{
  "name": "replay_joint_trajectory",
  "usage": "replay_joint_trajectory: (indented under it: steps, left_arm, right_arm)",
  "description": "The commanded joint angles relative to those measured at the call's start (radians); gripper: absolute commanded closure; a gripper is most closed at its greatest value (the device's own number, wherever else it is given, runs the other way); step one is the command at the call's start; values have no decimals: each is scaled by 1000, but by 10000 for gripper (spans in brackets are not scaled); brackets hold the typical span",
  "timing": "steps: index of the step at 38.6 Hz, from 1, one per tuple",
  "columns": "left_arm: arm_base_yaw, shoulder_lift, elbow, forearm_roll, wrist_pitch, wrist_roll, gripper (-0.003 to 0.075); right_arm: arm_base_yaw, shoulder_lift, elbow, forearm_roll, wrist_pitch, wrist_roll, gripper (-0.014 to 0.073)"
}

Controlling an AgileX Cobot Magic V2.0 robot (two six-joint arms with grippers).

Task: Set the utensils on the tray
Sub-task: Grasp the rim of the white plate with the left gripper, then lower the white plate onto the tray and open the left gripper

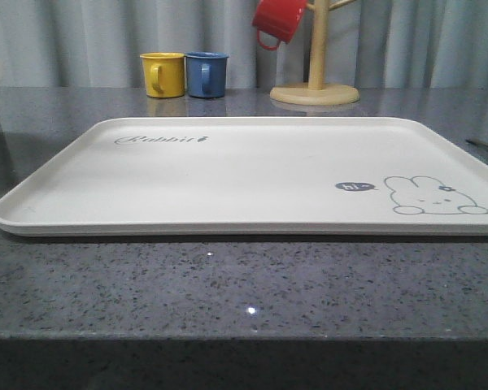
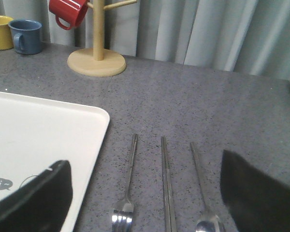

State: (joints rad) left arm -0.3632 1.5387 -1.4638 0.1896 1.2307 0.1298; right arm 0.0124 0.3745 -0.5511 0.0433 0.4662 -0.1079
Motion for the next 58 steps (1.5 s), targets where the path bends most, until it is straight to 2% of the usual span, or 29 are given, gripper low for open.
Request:
replay_joint_trajectory:
  steps: [1,10,21,28,46,51,58]
  left_arm:
    - [-82,-44,-125,39,29,-20,738]
    - [-272,-2,-242,35,28,-33,738]
    - [-448,87,-247,-69,28,-33,738]
    - [-491,161,-247,-83,20,-33,738]
    - [-491,264,-244,-145,27,-33,730]
    - [-491,269,-242,-145,27,-33,639]
    - [-491,269,-242,-145,27,-33,366]
  right_arm:
    - [-4,13,-32,2,-87,-5,-48]
    - [-4,13,-32,2,-87,-5,-48]
    - [-4,13,-32,2,-87,-5,-48]
    - [-4,13,-32,2,-87,-5,-48]
    - [-4,13,-32,2,-87,-5,-48]
    - [-4,13,-32,2,-87,-5,-48]
    - [-4,13,-32,2,-87,-5,-48]
